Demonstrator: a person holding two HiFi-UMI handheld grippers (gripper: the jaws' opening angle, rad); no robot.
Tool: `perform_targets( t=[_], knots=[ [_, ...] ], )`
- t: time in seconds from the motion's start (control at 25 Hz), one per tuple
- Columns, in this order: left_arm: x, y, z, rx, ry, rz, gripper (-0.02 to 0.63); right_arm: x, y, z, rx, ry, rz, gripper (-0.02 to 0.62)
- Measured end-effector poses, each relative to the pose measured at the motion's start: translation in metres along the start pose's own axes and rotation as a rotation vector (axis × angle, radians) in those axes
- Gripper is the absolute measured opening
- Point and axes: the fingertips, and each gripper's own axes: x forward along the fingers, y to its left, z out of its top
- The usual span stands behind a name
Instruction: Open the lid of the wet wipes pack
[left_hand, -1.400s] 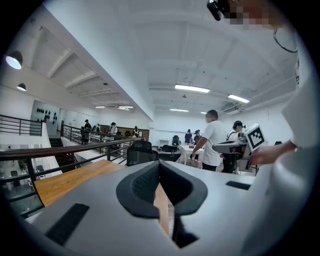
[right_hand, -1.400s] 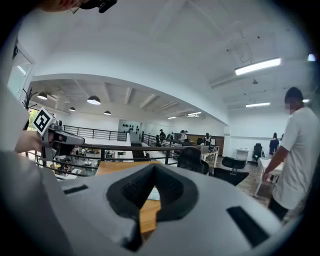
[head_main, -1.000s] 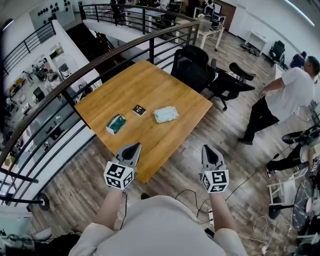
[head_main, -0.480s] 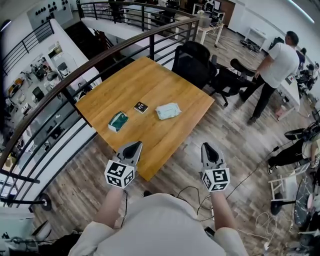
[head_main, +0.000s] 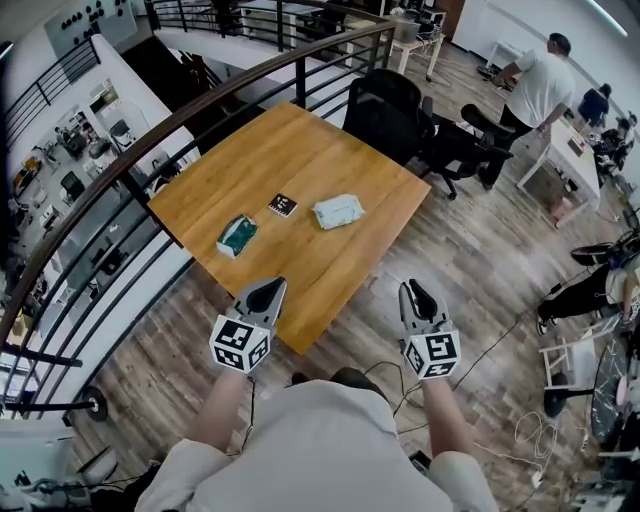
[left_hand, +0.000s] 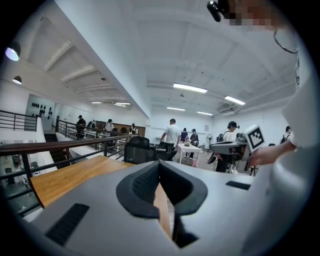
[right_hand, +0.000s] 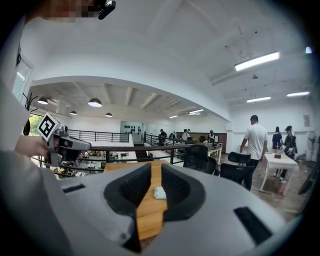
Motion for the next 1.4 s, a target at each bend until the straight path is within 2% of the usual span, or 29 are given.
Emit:
perform_targets(
  t=[0.24, 0.56, 1.16, 1.4],
  knots=[
    [0.008, 0.008, -0.003, -0.012, 0.005, 0.008, -0.006, 0.011, -0.001, -0.007, 0.006, 0.023, 0.007, 0.052],
    [0.050, 0.018, -0.003, -0.028, 0.016, 0.048, 0.018, 0.053, -0.039, -0.015, 0.014, 0.042, 0.047, 0.052],
    [0.157, 0.018, 0.006, -0.066, 0.023, 0.198, 0.029, 0.146, -0.130, -0.014, -0.046, 0.059, 0.234, 0.052],
    [0.193, 0.009, 0.003, -0.072, 0.040, 0.247, 0.029, 0.169, -0.162, -0.027, -0.046, 0.081, 0.303, 0.052]
  ],
)
